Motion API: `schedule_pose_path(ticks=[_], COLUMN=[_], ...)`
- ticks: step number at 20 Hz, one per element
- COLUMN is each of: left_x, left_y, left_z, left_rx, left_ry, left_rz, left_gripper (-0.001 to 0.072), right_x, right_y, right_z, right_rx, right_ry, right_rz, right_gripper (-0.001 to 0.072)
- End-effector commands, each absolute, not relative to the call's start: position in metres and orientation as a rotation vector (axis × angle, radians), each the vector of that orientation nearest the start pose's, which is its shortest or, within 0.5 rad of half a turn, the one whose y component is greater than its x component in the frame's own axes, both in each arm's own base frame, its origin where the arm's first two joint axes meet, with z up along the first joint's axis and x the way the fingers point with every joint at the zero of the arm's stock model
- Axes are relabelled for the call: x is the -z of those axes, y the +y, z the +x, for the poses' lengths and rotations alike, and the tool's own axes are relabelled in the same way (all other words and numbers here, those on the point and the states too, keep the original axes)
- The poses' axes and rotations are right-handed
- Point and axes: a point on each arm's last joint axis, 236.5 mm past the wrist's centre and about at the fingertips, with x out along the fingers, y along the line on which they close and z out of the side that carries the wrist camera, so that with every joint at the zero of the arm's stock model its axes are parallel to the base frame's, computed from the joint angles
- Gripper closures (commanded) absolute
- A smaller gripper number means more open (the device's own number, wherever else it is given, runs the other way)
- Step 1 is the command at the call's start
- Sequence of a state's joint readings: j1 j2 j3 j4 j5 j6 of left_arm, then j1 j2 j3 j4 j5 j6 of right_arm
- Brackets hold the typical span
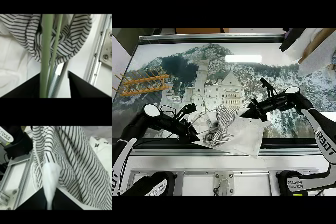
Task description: Fold the clothes and pants, and hang the long-sleeved shirts on hangers.
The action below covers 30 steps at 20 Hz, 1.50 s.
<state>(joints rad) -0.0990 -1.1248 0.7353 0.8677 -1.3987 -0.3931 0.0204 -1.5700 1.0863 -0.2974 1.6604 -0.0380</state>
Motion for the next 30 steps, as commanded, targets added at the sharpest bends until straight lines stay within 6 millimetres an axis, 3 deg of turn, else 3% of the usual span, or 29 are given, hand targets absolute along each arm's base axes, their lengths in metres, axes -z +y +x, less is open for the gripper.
schedule_pose_path(ticks=[1,8,15,19,21,25,28,30], left_x=[0.020,0.016,-0.010,-0.016,-0.021,-0.058,-0.075,-0.064], left_y=[-0.166,-0.160,-0.136,-0.129,-0.121,-0.072,-0.043,-0.050], left_z=[0.202,0.210,0.227,0.232,0.245,0.282,0.277,0.261], left_rx=[1.300,1.208,1.079,1.037,0.943,0.567,0.354,0.313], left_ry=[1.224,1.259,1.154,1.125,1.089,0.966,0.943,0.978], left_rz=[0.192,0.090,0.080,0.093,0.089,-0.104,-0.238,-0.331], left_gripper=[0.0372,0.0372,0.0373,0.0373,0.0373,0.0373,0.0373,0.0371], right_x=[-0.071,-0.072,-0.068,-0.068,-0.070,-0.087,-0.109,-0.122], right_y=[0.234,0.235,0.235,0.236,0.234,0.226,0.213,0.206], right_z=[0.310,0.312,0.320,0.320,0.321,0.324,0.329,0.333], right_rx=[-1.696,-1.686,-1.646,-1.643,-1.638,-1.602,-1.551,-1.501], right_ry=[0.549,0.544,0.557,0.568,0.565,0.523,0.467,0.454], right_rz=[0.172,0.177,0.175,0.186,0.184,0.146,0.117,0.102], right_gripper=[0.0704,0.0704,0.0704,0.0704,0.0704,0.0704,0.0704,0.0705])
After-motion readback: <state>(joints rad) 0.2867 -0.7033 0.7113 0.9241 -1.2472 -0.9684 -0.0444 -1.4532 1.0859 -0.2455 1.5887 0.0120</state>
